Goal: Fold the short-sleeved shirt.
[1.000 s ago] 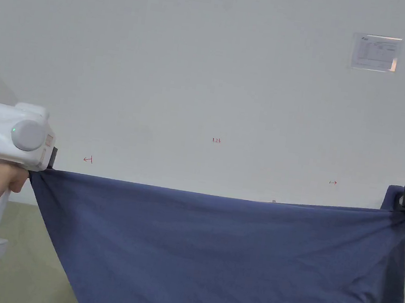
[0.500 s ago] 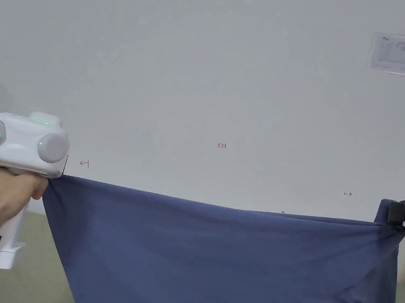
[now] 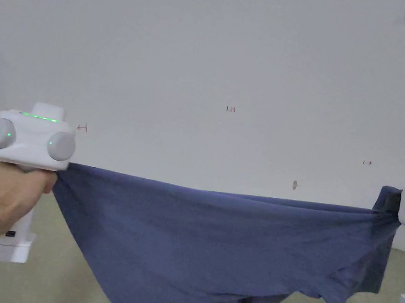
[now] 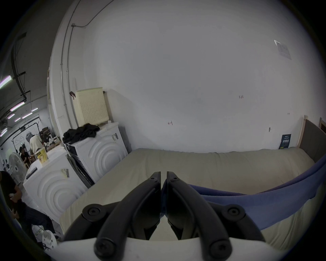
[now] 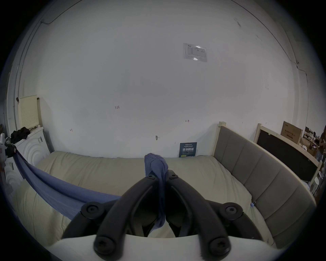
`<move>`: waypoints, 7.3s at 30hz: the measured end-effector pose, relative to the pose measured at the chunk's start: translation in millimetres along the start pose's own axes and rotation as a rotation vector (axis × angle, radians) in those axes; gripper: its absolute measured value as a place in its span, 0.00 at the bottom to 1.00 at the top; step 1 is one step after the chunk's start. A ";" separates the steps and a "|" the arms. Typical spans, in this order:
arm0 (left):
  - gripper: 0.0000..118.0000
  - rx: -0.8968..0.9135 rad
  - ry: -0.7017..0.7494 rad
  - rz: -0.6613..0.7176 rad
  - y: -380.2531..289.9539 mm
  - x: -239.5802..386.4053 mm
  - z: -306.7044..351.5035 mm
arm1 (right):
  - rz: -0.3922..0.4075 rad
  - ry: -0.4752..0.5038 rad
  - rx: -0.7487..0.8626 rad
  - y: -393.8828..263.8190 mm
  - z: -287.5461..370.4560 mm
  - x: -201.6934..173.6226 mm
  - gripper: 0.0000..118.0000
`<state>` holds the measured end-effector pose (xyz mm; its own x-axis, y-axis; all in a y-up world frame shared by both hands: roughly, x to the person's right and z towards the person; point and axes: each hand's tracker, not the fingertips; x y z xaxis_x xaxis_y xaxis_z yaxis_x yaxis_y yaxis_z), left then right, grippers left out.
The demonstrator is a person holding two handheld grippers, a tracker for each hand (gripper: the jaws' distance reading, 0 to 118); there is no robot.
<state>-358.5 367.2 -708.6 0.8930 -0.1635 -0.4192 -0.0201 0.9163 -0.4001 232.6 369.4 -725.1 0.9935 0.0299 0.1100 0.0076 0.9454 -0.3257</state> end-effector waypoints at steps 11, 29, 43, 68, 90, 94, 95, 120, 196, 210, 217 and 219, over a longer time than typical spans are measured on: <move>0.01 -0.248 -0.142 -0.008 -188.3 -8.4 14.4 | -0.039 0.012 -0.199 -183.4 34.0 15.1 0.06; 0.01 -0.450 -0.214 -0.035 -351.4 -96.0 183.5 | -0.168 0.053 -0.430 -370.0 229.0 85.8 0.06; 1.00 -0.491 -0.290 0.003 -382.7 -106.8 184.7 | -0.179 -0.018 -0.457 -395.9 241.0 89.4 1.00; 0.00 -0.153 -0.336 0.088 -350.2 -138.8 319.4 | -0.018 0.105 0.006 -331.2 404.0 -47.1 0.00; 0.99 -0.523 -0.357 0.145 -399.2 -161.4 189.2 | 0.040 0.160 -0.082 -368.1 396.5 -92.1 0.00; 0.99 -0.539 -0.320 0.088 -393.1 -143.3 164.2 | 0.064 0.190 -0.126 -376.8 390.8 -101.1 0.00; 0.99 -0.545 -0.329 0.082 -392.0 -138.8 157.7 | 0.065 0.206 -0.139 -379.0 389.1 -102.2 0.00; 0.00 -0.561 -0.382 -0.024 -376.7 -118.2 169.0 | 0.030 0.218 -0.247 -367.4 334.0 -77.3 0.00; 0.00 0.035 -0.268 0.068 41.0 -86.0 274.5 | 0.085 0.117 0.092 73.3 299.9 45.8 0.02; 0.00 0.044 -0.169 0.015 78.1 -61.7 222.9 | 0.123 0.110 0.065 111.1 220.2 18.7 0.02; 0.00 0.060 -0.141 0.008 113.8 -35.1 177.5 | 0.134 0.094 0.066 146.5 150.9 7.9 0.02; 0.00 0.067 -0.131 0.006 119.5 -26.0 169.3 | 0.136 0.089 0.076 155.1 134.7 4.7 0.02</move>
<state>-308.0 542.8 -607.6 0.9440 -0.1133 -0.3100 0.0008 0.9400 -0.3412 223.1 559.9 -648.7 0.9909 0.1335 -0.0146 -0.1327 0.9565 -0.2597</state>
